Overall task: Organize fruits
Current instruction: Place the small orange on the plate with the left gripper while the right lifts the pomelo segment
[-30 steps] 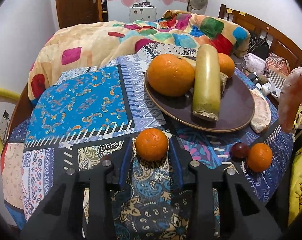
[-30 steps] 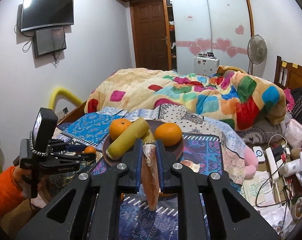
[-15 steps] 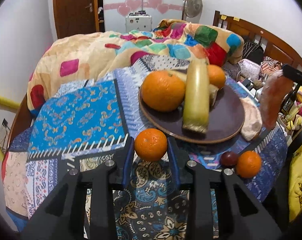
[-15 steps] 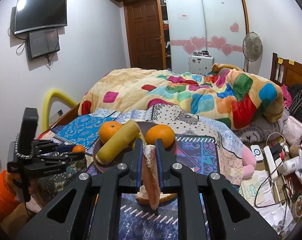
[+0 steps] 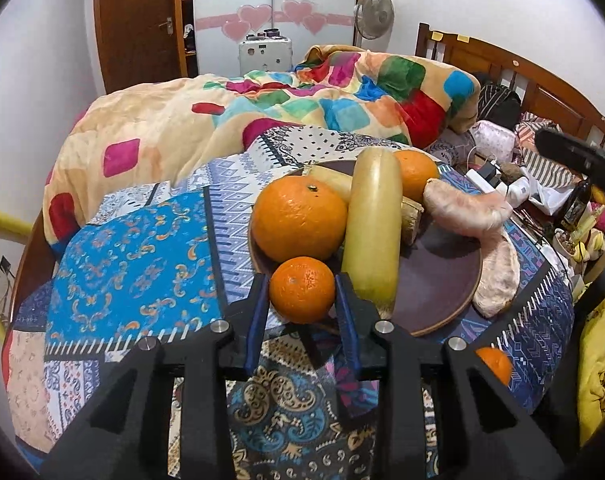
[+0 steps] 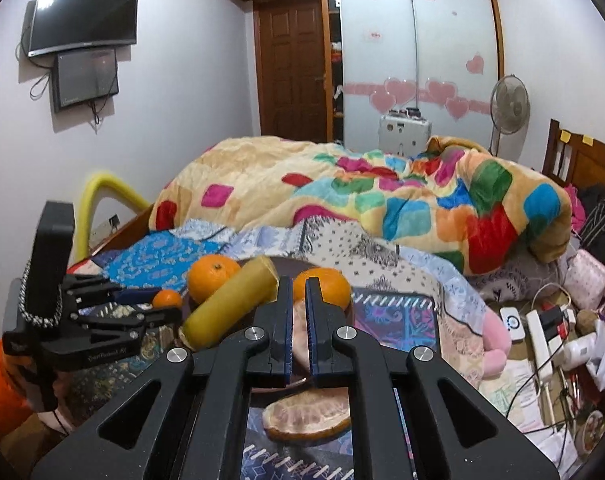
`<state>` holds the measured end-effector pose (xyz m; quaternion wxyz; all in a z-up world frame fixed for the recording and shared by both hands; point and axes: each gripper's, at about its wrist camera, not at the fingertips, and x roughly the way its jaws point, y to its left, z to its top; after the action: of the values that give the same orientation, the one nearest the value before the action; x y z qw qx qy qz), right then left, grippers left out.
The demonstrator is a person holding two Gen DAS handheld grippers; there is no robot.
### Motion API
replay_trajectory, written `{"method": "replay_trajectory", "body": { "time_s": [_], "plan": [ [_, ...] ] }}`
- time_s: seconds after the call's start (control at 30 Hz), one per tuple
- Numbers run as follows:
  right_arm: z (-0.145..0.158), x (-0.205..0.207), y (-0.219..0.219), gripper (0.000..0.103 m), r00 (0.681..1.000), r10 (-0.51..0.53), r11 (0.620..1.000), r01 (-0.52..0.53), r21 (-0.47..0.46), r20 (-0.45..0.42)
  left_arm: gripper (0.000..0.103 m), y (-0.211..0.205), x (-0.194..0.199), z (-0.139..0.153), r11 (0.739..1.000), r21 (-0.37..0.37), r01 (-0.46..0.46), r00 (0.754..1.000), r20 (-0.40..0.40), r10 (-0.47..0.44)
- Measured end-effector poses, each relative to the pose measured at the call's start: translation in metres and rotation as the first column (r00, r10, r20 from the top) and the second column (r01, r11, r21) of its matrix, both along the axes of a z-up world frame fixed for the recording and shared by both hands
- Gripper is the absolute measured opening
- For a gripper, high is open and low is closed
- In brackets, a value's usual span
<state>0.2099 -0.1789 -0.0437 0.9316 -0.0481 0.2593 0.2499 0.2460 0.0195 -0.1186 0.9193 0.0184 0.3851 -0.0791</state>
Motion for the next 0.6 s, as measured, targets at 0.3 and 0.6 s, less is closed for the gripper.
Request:
{"method": "replay_trajectory", "body": {
  "time_s": [0.3,0.6],
  "plan": [
    [-0.023,0.014,-0.022,0.007,0.996,-0.051,0.999,0.050,-0.016,-0.067,0.033,-0.004,0.011,-0.011,1.000,0.022,-0.007,1.000,-0.018,0.007],
    [-0.053,0.020,-0.028,0.044,0.990,-0.050,0.996,0.040,-0.083,-0.132,0.047,-0.005,0.014,-0.015,0.999,0.031,-0.009,0.999,-0.041,0.011]
  ]
}}
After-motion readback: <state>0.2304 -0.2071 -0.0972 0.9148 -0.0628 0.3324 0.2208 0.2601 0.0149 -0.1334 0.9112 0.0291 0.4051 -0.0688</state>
